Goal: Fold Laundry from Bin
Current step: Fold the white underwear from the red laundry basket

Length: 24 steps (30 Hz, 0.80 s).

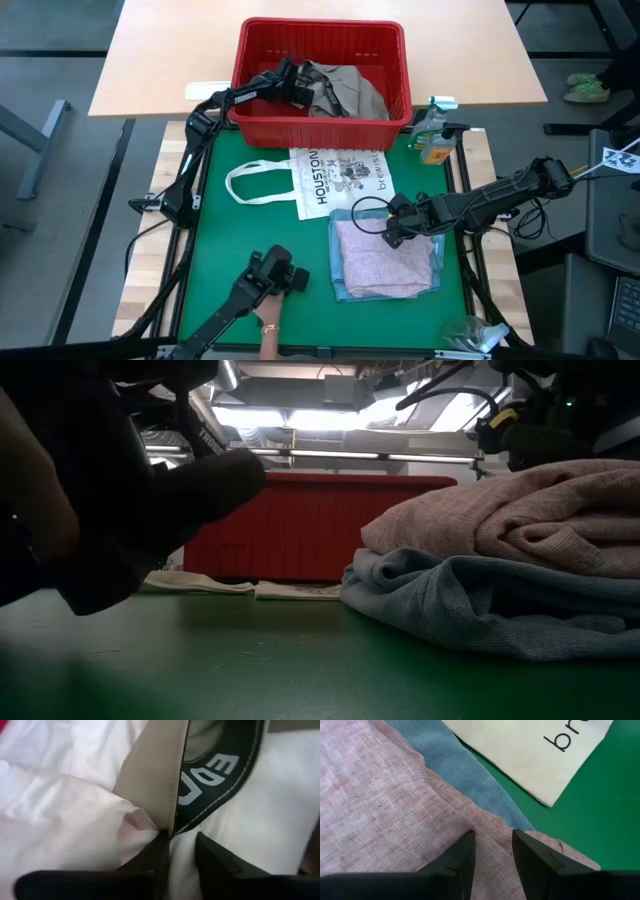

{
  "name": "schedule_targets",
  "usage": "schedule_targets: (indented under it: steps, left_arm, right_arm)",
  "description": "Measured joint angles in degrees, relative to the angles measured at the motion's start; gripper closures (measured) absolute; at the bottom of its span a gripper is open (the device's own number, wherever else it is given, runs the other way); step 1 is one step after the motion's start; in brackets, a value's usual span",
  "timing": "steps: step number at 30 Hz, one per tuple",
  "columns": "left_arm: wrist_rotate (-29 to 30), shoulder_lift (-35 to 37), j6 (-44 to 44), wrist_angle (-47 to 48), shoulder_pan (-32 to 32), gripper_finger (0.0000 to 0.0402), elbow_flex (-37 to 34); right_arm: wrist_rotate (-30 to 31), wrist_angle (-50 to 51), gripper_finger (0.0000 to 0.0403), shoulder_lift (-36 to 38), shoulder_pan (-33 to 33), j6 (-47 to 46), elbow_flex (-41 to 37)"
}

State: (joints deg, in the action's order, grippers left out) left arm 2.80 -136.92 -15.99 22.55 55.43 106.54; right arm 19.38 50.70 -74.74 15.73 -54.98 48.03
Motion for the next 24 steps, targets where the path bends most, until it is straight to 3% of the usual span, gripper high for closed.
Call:
schedule_targets:
  steps: [7,14,18,24]
  left_arm:
    - [-5.7,0.0,-0.7,-0.3,-0.6,0.0391,-0.1]
    - [-21.0,-0.1,-6.8,-4.3,-0.7,0.0396,-0.3]
    - [-30.1,-0.5,-13.4,-12.5,-0.9,0.0398,-0.6]
    - [-37.2,-0.2,-20.0,-24.2,-0.9,0.0399,2.3]
  right_arm:
    - [-0.1,-0.1,0.0272,0.0,0.0,0.0,0.0]
    - [-0.1,-0.1,0.0272,0.0,0.0,0.0,0.0]
    - [-0.1,-0.1,0.0272,0.0,0.0,0.0,0.0]
    - [-0.1,-0.1,0.0272,0.0,0.0,0.0,0.0]
